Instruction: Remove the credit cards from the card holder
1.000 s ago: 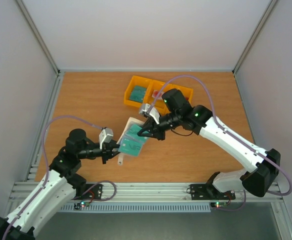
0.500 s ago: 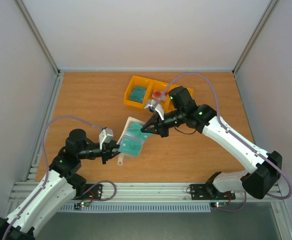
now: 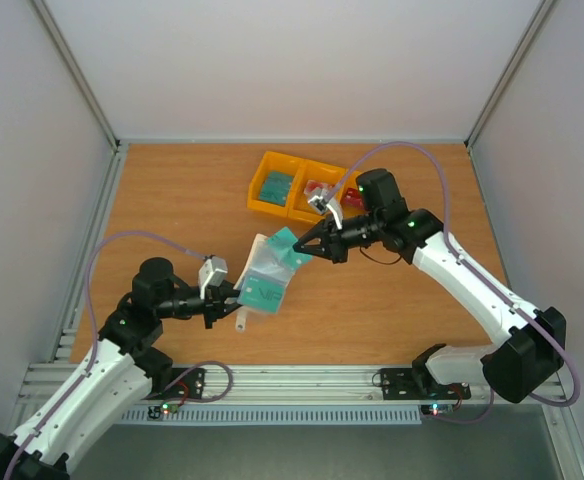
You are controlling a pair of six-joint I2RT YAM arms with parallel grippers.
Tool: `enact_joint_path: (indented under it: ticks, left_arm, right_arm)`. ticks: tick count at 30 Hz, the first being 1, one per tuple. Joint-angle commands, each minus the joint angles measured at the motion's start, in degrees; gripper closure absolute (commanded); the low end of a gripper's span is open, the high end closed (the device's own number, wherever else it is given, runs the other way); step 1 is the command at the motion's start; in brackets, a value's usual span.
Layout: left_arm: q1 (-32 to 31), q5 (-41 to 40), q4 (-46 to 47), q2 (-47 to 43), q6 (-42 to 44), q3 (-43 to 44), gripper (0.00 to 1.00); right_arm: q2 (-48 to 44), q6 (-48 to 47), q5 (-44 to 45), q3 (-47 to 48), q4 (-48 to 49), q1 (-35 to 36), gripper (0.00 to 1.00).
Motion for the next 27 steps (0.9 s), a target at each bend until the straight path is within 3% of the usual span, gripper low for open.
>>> enact_joint_path:
  ticks: [1, 9, 27]
  left_arm:
    - [-0.1, 1.5, 1.0, -0.9, 0.6, 1.5, 1.0]
    - [-0.1, 1.0, 2.1, -0.4, -1.7, 1.2, 1.0]
    - [-0.1, -3.9, -3.1, 0.2, -1.9, 3.1, 1.0]
  right_arm:
    - [-1.5, 2.5, -1.4, -0.7, 3.2, -2.3, 0.94]
    - [-1.8, 10.6, -3.1, -7.4, 13.8, -2.4, 0.93]
    - [-0.6, 5.0, 0.2, -0.4, 6.6, -9.3, 0.99]
